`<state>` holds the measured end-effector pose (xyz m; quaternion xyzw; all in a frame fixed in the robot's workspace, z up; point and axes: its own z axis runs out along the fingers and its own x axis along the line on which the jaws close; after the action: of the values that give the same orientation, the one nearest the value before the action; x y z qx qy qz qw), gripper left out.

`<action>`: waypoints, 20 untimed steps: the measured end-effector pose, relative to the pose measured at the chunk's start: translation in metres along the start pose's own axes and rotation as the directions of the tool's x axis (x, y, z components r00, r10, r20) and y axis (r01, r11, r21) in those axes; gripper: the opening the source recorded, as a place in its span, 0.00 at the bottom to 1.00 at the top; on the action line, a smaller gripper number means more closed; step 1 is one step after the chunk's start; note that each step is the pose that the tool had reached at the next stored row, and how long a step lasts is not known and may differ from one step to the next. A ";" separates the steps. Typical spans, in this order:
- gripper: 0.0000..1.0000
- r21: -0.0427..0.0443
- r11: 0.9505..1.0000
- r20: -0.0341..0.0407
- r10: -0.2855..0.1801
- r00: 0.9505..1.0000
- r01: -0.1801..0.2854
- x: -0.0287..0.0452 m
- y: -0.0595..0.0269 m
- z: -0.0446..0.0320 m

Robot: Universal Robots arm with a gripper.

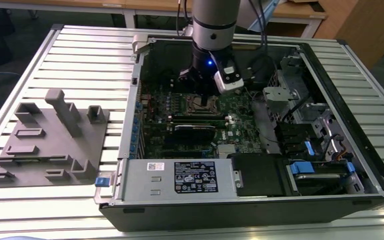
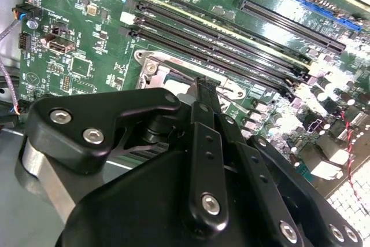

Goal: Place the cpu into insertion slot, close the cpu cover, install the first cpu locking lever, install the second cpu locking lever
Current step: 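Install the second cpu locking lever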

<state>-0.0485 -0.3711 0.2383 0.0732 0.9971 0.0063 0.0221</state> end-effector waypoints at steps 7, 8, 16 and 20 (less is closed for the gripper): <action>0.11 0.000 1.000 0.002 0.000 1.000 0.000 0.0071 -0.0019 0.0000; 0.11 0.000 1.000 0.002 0.000 1.000 0.000 0.0084 -0.0021 0.0000; 0.11 0.000 1.000 0.003 0.000 1.000 0.000 0.0145 -0.0032 0.0018; 0.11 0.000 1.000 0.003 0.000 1.000 0.000 0.0186 -0.0042 0.0020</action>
<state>-0.0674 -0.3726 0.2355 0.0732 0.9970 0.0064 0.0234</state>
